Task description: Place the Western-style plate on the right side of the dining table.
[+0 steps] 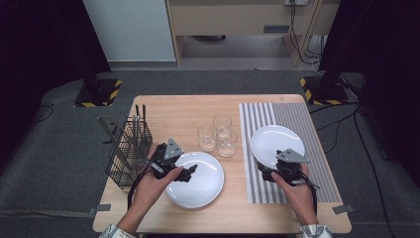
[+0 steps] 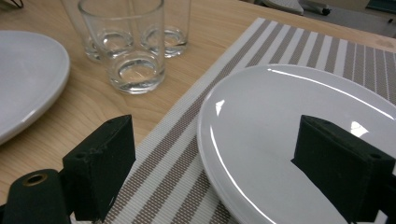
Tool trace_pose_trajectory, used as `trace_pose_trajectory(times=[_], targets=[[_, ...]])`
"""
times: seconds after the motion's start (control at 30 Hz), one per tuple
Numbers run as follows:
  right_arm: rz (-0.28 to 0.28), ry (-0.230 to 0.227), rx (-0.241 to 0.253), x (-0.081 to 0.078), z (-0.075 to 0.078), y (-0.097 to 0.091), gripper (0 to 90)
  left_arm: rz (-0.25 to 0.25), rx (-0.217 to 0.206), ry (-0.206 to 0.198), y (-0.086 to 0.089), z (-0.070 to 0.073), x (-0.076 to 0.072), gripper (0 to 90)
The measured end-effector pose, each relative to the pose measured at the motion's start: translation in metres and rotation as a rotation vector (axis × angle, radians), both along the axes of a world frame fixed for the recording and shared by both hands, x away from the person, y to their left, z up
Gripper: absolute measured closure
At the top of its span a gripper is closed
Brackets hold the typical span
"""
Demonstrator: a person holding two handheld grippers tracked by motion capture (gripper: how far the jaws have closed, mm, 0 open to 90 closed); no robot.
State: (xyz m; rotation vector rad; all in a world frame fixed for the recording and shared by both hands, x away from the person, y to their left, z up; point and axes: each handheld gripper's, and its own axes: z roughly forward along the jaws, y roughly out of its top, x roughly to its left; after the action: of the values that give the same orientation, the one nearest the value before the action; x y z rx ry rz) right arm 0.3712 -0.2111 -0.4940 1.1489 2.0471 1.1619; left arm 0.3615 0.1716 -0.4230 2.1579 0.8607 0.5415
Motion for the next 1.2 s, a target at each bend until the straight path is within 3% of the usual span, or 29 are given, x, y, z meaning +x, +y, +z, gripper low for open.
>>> trace_pose_trajectory(times=[0.2,0.3,0.47,0.7,0.77,0.9,1.07,1.2], targets=[[0.038,0.024,-0.042,-0.003,-0.004,0.008,11.6,-0.025,0.032,0.019,0.004,0.006,0.0,6.6],[0.04,0.031,-0.034,-0.004,-0.004,0.007,11.8,-0.025,0.048,0.025,0.006,0.009,0.001,6.7],[0.033,0.036,-0.014,-0.004,-0.002,0.005,14.0,-0.012,0.036,0.038,0.01,0.014,0.003,6.8],[0.028,0.053,-0.035,-0.003,-0.002,0.002,12.3,0.015,0.011,0.038,0.015,0.015,0.007,6.9],[0.025,0.058,-0.019,-0.004,-0.001,0.0,11.8,0.017,0.009,0.04,0.014,0.014,0.008,7.0],[0.016,0.058,-0.011,-0.003,0.0,-0.002,11.2,0.017,0.024,0.025,0.013,0.016,0.006,7.7],[0.011,0.058,-0.04,-0.003,-0.001,0.0,10.3,0.025,0.007,0.009,0.021,0.025,0.001,8.3],[0.003,0.036,-0.01,-0.005,0.001,-0.003,10.5,0.041,0.007,-0.008,0.028,0.027,-0.006,8.9]])
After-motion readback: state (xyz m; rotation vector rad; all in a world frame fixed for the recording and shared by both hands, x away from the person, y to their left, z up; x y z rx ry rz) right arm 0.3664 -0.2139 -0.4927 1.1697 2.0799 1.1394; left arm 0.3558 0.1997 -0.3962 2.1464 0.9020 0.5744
